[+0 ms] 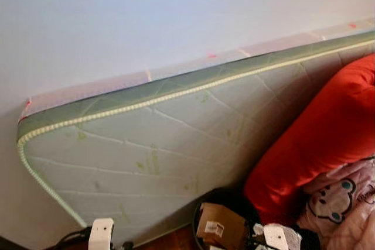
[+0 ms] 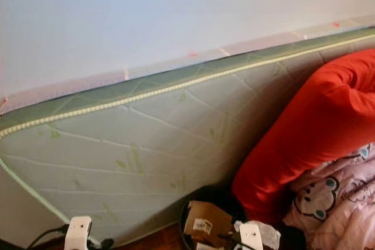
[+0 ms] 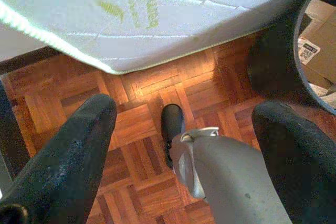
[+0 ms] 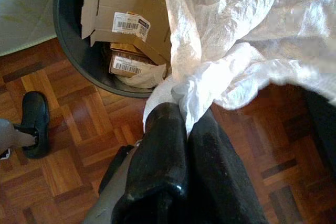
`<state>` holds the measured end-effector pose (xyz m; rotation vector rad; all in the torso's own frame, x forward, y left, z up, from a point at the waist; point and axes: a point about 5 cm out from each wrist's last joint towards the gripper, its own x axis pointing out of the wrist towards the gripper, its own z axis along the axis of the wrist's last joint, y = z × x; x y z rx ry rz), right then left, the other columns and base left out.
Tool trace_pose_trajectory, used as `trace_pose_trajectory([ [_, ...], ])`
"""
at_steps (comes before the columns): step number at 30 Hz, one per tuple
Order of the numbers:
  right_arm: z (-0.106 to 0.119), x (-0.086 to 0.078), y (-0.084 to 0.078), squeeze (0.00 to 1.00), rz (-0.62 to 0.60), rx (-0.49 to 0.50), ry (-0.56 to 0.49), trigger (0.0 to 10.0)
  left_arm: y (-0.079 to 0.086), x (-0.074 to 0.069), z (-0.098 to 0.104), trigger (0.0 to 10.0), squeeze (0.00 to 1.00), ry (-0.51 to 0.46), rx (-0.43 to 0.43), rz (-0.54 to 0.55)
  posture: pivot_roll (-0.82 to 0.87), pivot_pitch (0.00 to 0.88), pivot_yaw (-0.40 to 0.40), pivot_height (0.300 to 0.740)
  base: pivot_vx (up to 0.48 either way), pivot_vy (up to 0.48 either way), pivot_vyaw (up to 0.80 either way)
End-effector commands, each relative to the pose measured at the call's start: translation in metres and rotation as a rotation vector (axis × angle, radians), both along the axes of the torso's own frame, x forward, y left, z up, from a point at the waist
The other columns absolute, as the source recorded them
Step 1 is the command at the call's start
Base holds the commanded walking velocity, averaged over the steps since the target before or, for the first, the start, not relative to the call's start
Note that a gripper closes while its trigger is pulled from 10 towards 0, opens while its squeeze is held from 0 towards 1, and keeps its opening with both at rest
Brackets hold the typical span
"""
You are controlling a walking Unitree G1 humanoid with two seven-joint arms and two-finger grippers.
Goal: Clean up the room
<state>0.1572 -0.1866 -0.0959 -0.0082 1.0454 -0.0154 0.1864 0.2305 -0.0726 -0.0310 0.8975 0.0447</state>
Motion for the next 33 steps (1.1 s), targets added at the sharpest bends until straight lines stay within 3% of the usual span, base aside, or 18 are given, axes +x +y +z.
trace_pose_trajectory([
  [1,0.0003,0.0001,-0.0015,0.0,0.008,-0.007,-0.004,10.0,-0.0009,0.0001,-0.0005,10.0,0.0,0.01,-0.007,0.004,0.04,0.0,-0.039,0.74,0.0,0.0,0.0],
  [8,0.0004,0.0005,-0.0014,0.0,0.009,-0.009,-0.004,10.0,-0.0007,0.0003,-0.0004,10.0,0.0,0.01,-0.008,0.006,0.04,0.0,-0.037,0.74,0.0,0.0,0.59],
  [33,0.0002,-0.0002,-0.001,0.0,-0.002,0.007,-0.004,10.0,-0.0011,0.0,-0.0006,10.0,0.0,0.009,-0.013,0.006,0.04,0.0,-0.04,0.74,0.029,0.0,0.0],
])
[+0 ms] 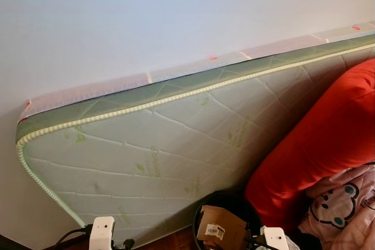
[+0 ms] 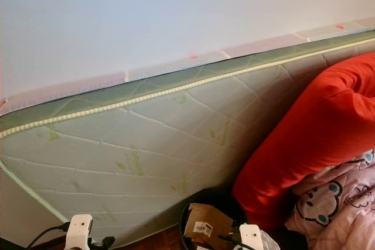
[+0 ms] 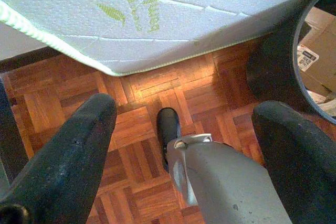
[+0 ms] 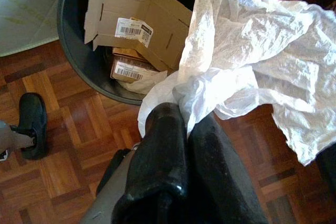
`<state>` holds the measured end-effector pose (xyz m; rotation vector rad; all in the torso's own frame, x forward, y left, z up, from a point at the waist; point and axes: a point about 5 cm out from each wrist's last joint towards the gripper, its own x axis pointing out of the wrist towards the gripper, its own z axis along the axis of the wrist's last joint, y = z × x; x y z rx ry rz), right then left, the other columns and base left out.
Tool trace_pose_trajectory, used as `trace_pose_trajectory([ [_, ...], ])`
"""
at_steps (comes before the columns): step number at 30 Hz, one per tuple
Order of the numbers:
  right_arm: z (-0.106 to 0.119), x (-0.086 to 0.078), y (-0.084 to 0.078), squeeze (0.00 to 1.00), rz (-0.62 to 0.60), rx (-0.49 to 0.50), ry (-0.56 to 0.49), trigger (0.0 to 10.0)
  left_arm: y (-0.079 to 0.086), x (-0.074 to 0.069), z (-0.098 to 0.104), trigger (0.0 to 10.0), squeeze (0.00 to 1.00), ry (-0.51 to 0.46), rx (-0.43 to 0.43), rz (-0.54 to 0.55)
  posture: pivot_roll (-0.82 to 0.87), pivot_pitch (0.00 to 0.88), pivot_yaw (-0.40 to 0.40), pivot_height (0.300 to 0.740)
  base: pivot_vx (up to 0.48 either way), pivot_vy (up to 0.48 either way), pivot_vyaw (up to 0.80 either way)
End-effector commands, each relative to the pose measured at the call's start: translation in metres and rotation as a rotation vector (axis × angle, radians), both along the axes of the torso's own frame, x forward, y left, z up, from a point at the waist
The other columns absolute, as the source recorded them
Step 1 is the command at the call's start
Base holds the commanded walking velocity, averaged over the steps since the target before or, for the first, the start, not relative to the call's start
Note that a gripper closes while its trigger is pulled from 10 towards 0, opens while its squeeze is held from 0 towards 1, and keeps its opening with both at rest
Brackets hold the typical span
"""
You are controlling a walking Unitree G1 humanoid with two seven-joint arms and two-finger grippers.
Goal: Clean up the room
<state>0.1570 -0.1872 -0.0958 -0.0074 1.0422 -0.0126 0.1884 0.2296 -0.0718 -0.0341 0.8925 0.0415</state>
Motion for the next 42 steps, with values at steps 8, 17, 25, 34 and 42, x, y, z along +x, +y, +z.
trace_pose_trajectory([
  [8,0.0003,0.0005,-0.0003,0.0,0.021,0.001,0.001,10.0,-0.0006,-0.0016,-0.0012,10.0,0.0,0.013,-0.009,0.002,0.04,0.0,-0.041,0.74,0.252,0.0,0.0],
  [17,0.0004,0.0005,-0.0007,0.0,0.012,0.008,0.0,10.0,-0.0014,-0.0013,-0.0012,10.0,0.0,0.013,-0.009,-0.003,0.04,0.0,-0.043,0.74,0.27,0.0,0.0],
  [25,0.0004,0.0005,-0.0005,0.0,0.015,0.01,-0.001,10.0,-0.0014,-0.0013,-0.0012,10.0,0.0,0.012,-0.01,-0.003,0.04,0.0,-0.043,0.74,0.274,0.0,0.0],
  [34,0.0012,0.0023,0.0004,0.0,0.036,0.012,-0.013,10.0,-0.001,-0.0008,-0.0008,10.0,0.0,0.01,-0.011,-0.003,0.03,0.0,-0.04,0.74,0.061,0.0,0.0],
  [42,0.0026,0.005,0.0022,0.0,0.032,0.022,-0.039,10.0,0.0,-0.0001,-0.0001,10.0,0.0,0.007,-0.011,-0.006,0.03,0.0,-0.036,0.74,0.0,0.0,0.0],
])
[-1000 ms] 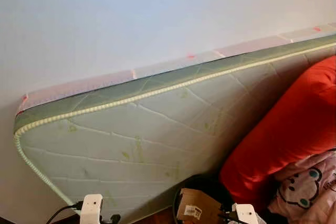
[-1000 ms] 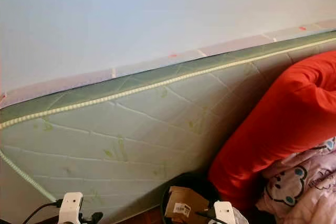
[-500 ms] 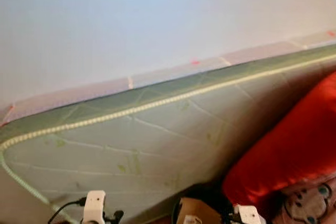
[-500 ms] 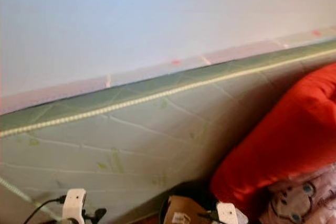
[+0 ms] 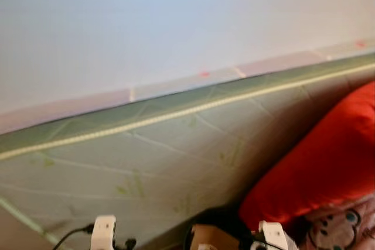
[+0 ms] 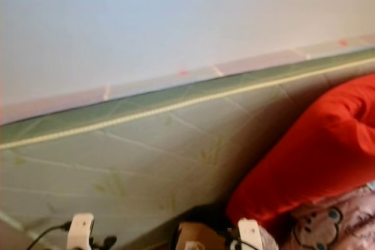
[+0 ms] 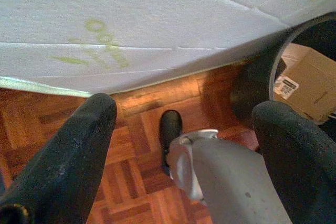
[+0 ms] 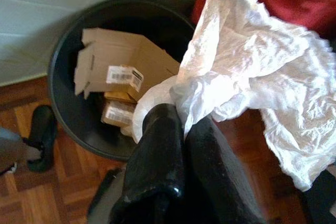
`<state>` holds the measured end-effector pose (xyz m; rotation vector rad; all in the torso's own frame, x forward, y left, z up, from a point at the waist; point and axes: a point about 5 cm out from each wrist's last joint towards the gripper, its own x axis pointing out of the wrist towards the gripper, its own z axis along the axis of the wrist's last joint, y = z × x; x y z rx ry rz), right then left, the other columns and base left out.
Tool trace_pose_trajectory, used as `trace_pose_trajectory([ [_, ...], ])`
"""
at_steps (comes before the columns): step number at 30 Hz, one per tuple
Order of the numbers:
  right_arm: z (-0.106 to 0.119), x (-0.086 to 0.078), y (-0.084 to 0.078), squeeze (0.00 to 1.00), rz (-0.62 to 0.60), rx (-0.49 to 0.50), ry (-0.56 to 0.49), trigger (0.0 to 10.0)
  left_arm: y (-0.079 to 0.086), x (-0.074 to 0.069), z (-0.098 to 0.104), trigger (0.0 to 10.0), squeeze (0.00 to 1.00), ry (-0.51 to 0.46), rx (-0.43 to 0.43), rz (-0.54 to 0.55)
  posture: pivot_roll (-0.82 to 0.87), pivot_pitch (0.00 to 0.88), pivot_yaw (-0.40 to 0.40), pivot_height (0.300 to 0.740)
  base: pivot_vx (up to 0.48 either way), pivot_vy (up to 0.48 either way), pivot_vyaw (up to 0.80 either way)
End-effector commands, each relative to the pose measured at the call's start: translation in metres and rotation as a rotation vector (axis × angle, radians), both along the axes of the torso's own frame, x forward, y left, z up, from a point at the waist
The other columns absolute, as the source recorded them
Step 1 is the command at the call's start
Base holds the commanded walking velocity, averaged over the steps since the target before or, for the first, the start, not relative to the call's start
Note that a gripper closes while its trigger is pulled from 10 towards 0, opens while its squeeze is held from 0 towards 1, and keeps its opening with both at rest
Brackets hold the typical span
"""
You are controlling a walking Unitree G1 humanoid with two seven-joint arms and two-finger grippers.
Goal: Clean up the room
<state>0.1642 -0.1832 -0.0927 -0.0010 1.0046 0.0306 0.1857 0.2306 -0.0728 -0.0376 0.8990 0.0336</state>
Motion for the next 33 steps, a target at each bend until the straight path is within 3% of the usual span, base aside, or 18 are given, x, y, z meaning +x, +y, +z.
trace_pose_trajectory([
  [1,0.0,-0.002,-0.002,0.0,-0.001,-0.003,-0.008,10.0,-0.001,0.003,0.001,10.0,0.0,0.001,-0.005,-0.002,0.03,0.0,-0.036,0.74,0.0,0.0,0.0],
  [14,0.012,0.014,0.003,0.0,0.007,0.109,-0.209,10.0,-0.002,0.006,0.002,10.0,0.0,-0.014,0.004,-0.01,0.0,0.0,-0.019,0.74,0.0,0.0,0.0],
  [15,0.04,0.061,0.024,0.0,0.05,0.149,-0.398,10.0,-0.002,0.006,0.003,10.0,0.0,-0.02,0.005,-0.007,0.0,0.0,-0.02,0.74,0.0,0.0,0.0],
  [16,0.04,0.061,0.024,0.0,0.05,0.149,-0.398,10.0,-0.002,0.006,0.003,10.0,0.0,-0.02,0.005,-0.007,0.0,0.0,-0.02,0.74,0.0,0.0,0.0],
  [18,0.068,0.096,0.041,0.0,0.074,0.208,-0.559,10.0,-0.002,0.008,0.004,10.0,0.0,-0.033,0.003,0.005,0.0,0.0,-0.021,0.74,0.0,0.0,0.0],
  [20,0.073,0.1,0.043,0.0,0.075,0.226,-0.583,10.0,-0.002,0.009,0.004,10.0,0.0,-0.036,0.002,0.008,0.0,0.0,-0.02,0.74,0.0,0.0,0.0],
  [21,0.081,0.108,0.048,0.0,0.06,0.305,-0.624,10.0,-0.002,0.011,0.005,10.0,0.0,-0.046,0.004,0.005,0.0,0.0,-0.017,0.74,0.0,0.0,0.0],
  [24,0.088,0.115,0.052,0.0,0.055,0.361,-0.655,10.0,-0.001,0.014,0.008,10.0,0.0,-0.055,0.007,-0.001,0.0,0.0,-0.008,0.74,0.0,0.0,0.0],
  [29,0.099,0.123,0.054,0.0,0.078,0.336,-0.723,10.0,0.002,0.022,0.013,10.0,0.0,-0.081,0.018,0.008,0.02,0.0,-0.011,0.74,0.0,0.0,0.0],
  [33,0.098,0.12,0.037,0.0,-0.012,0.228,-0.754,10.0,0.002,0.027,0.016,10.0,0.0,-0.111,0.009,0.033,0.04,0.0,-0.028,0.74,0.0,0.0,0.0],
])
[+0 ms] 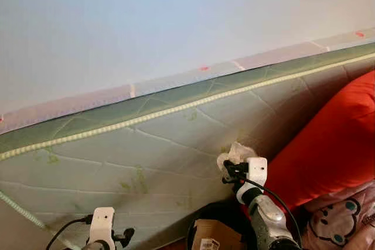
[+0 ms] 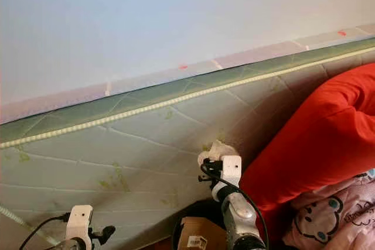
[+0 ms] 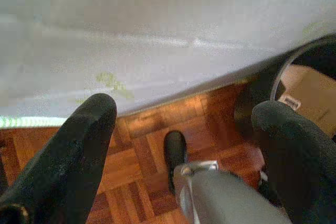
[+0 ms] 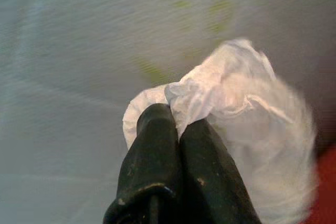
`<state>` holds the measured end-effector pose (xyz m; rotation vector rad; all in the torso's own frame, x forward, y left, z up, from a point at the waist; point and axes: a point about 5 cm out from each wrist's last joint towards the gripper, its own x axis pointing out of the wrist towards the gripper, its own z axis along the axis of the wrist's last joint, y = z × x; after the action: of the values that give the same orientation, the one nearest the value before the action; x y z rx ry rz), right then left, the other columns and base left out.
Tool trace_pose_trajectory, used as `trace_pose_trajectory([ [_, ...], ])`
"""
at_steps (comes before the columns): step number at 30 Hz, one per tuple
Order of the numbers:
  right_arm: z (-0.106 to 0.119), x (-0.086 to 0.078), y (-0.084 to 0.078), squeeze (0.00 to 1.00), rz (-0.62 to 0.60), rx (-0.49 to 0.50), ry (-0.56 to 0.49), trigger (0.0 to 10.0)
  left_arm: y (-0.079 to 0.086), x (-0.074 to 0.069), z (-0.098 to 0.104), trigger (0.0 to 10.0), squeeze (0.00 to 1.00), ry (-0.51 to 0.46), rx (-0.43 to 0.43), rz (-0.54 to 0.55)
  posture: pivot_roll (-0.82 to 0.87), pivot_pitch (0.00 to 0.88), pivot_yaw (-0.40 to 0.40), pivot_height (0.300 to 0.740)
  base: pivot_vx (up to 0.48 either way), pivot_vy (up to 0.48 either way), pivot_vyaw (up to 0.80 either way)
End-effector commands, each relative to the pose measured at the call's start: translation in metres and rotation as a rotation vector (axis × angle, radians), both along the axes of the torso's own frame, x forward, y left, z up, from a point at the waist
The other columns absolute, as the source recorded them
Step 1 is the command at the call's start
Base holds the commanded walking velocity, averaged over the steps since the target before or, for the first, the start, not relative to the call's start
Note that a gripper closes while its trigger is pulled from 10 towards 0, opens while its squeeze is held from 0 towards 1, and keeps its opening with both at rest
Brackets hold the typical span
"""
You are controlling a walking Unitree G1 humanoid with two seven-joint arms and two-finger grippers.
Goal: Clean up the room
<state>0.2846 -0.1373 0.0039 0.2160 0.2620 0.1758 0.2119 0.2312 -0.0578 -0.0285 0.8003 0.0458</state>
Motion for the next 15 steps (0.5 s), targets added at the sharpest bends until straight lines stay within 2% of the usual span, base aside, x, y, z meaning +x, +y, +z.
trace_pose_trajectory([
  [1,-0.001,-0.004,-0.017,0.0,-0.088,-0.055,-0.013,10.0,0.0,0.001,0.001,10.0,0.0,-0.021,-0.014,0.038,0.04,0.0,-0.041,0.74,0.0,0.0,0.0],
  [9,-0.004,-0.017,-0.042,0.0,-0.135,-0.098,-0.04,10.0,-0.009,0.007,0.002,10.0,0.0,-0.042,-0.043,0.08,0.0,0.0,-0.064,0.74,0.0,0.0,0.0],
  [15,-0.003,-0.019,-0.044,0.0,-0.141,-0.103,-0.058,10.0,-0.01,0.014,0.007,10.0,0.0,-0.082,-0.038,0.077,-0.01,0.0,-0.06,0.74,0.0,0.0,0.0],
])
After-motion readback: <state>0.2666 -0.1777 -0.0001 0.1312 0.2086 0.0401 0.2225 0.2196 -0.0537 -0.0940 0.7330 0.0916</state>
